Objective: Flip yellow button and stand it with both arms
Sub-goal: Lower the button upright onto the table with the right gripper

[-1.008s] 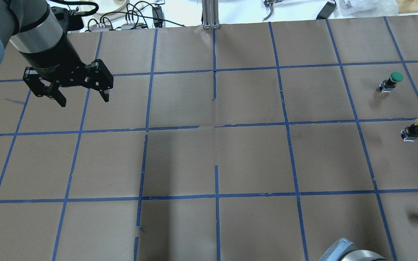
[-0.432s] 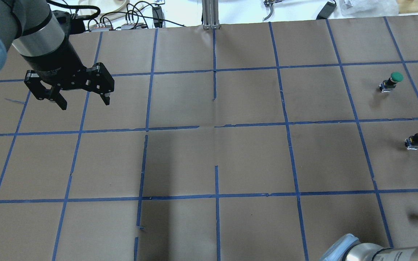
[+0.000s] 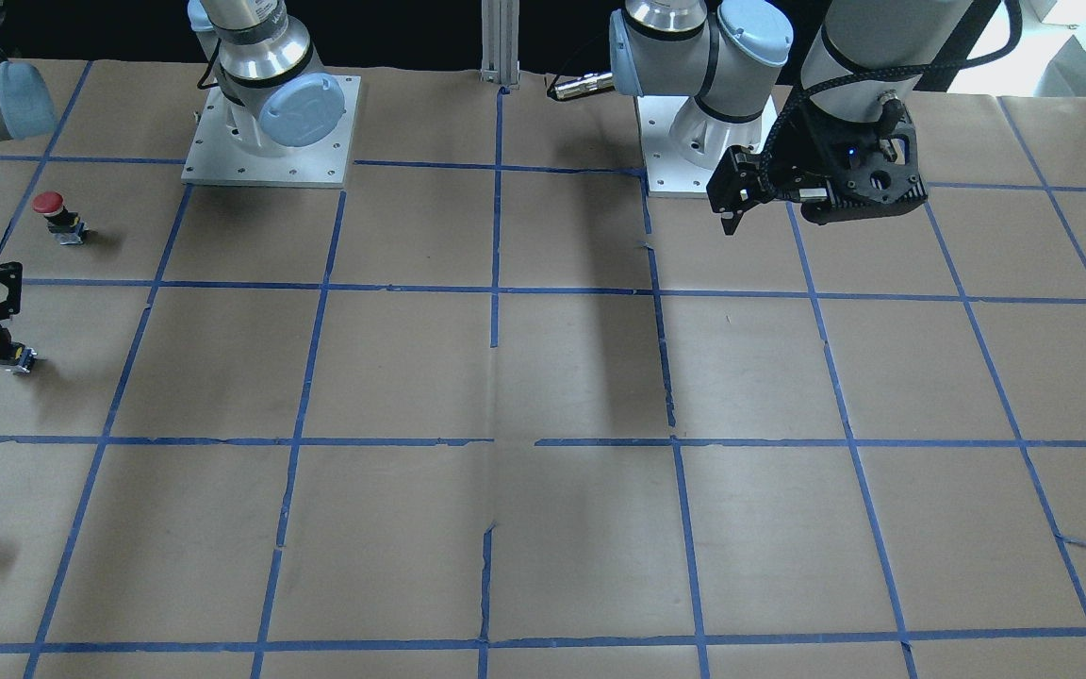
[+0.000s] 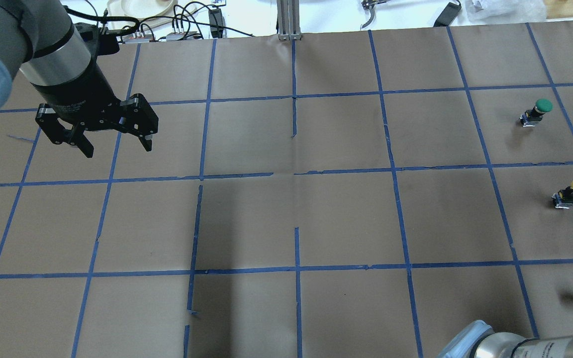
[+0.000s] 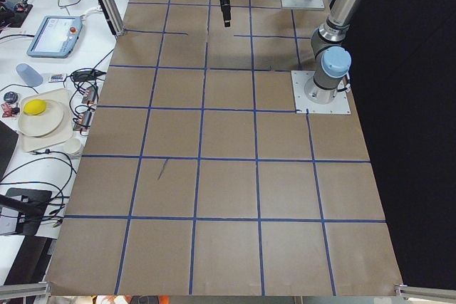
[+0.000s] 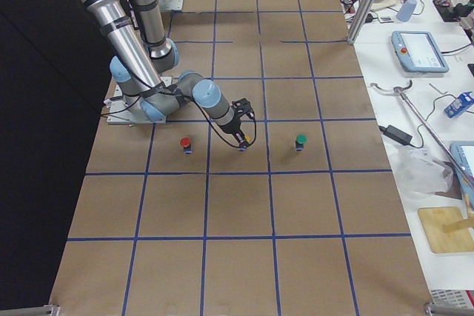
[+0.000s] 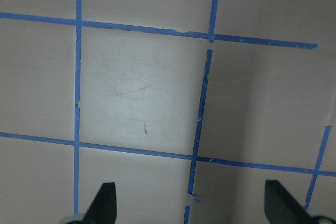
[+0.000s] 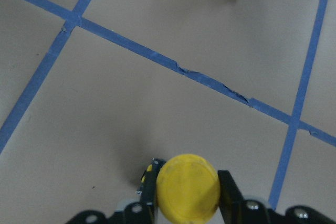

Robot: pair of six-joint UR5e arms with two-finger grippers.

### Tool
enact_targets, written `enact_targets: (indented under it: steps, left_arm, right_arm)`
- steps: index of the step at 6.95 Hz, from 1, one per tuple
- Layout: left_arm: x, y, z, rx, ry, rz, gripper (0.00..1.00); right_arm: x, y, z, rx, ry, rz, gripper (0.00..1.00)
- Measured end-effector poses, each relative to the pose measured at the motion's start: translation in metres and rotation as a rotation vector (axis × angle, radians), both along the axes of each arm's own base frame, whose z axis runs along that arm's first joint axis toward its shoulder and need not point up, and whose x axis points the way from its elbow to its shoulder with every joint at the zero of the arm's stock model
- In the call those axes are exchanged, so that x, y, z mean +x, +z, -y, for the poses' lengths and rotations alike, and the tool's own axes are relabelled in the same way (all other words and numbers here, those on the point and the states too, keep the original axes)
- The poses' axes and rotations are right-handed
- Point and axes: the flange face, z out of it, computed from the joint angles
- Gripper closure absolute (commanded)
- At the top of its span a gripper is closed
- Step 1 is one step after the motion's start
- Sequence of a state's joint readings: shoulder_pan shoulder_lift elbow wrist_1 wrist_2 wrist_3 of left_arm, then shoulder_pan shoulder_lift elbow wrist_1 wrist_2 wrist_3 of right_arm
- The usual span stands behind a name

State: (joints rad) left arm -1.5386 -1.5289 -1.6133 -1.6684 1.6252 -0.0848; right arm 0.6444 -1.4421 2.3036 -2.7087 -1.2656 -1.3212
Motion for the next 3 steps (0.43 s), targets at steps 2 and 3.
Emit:
enact_targets:
  steps: [2, 3]
  left_arm:
    - [-0.0003, 0.0015, -0.0045, -0.004, -0.002, -0.001, 0.0]
    - [-0.0003, -0.0033, -0.0077, 0.003, 0.0, -0.001, 0.0]
  right_arm:
    - [0.0017, -0.007, -0.0022, 0.036, -0.006, 0.039, 0.3]
    - [0.0023, -0.0093, -0.003, 0.057, -0.005, 0.06, 0.3]
